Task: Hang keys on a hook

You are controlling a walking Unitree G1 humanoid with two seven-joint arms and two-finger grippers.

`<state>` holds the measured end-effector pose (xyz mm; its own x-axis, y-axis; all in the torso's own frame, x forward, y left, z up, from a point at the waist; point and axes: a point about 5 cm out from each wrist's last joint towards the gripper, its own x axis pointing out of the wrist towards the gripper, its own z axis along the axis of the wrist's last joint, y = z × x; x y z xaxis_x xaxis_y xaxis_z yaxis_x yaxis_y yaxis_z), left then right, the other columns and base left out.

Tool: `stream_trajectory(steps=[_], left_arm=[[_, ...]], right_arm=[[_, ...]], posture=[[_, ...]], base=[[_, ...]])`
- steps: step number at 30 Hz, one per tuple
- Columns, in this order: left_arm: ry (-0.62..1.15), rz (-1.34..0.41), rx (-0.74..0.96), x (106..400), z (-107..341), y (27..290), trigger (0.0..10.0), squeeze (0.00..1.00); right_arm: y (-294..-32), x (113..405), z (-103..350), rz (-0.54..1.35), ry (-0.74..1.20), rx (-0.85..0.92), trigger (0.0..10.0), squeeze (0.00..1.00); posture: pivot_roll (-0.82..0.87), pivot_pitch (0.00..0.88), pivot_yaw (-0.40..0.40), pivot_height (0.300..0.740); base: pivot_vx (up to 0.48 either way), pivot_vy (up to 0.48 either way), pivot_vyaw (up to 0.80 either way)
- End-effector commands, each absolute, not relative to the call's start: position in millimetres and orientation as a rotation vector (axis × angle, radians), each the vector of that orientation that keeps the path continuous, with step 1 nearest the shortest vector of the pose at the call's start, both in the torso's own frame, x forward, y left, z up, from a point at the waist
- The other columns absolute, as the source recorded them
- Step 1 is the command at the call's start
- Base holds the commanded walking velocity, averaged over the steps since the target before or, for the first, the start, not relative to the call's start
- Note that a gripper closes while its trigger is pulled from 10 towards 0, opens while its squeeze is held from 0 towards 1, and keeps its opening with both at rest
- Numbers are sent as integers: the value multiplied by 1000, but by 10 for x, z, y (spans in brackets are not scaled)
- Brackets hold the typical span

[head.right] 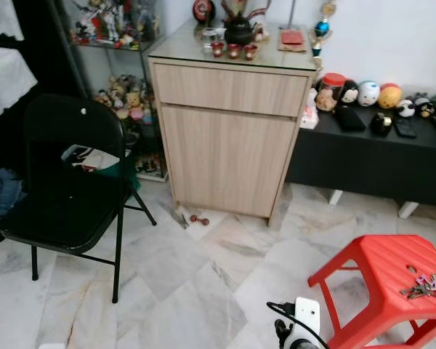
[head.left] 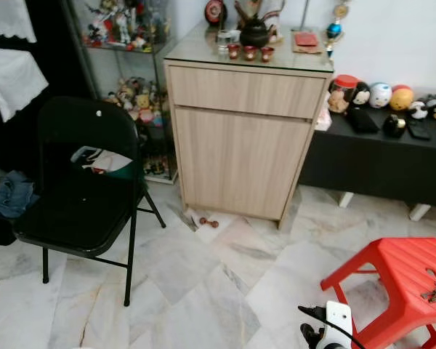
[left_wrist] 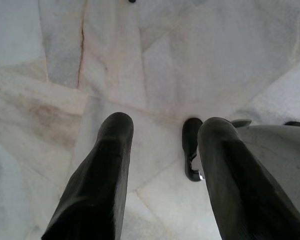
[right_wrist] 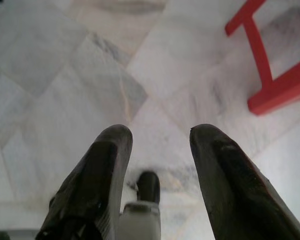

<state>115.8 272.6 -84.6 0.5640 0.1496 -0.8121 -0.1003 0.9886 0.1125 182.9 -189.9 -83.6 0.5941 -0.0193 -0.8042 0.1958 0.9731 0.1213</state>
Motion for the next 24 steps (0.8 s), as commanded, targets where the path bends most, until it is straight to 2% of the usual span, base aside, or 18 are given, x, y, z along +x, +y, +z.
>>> stream_trajectory(steps=[1,5,21,24], left_arm=[[954,151,48,1171,-849,2706,10000,0],[954,146,49,1173,-850,2702,10000,0],[952,135,59,1203,-845,2690,10000,0],[953,134,59,1212,-844,2690,10000,0]], right_arm=[[-1948,1772,-859,-133,954,203,10000,0],[-2098,1787,-827,-152,948,194,10000,0],[-2053,1758,-850,-163,954,209,10000,0],[-2051,1759,-848,-177,942,239,10000,0]], posture=[[159,0,-42,736],[145,0,-38,736],[154,0,-55,736],[154,0,-56,736]], base=[[0,-458,0],[0,-391,0],[0,-352,0],[0,-371,-652]])
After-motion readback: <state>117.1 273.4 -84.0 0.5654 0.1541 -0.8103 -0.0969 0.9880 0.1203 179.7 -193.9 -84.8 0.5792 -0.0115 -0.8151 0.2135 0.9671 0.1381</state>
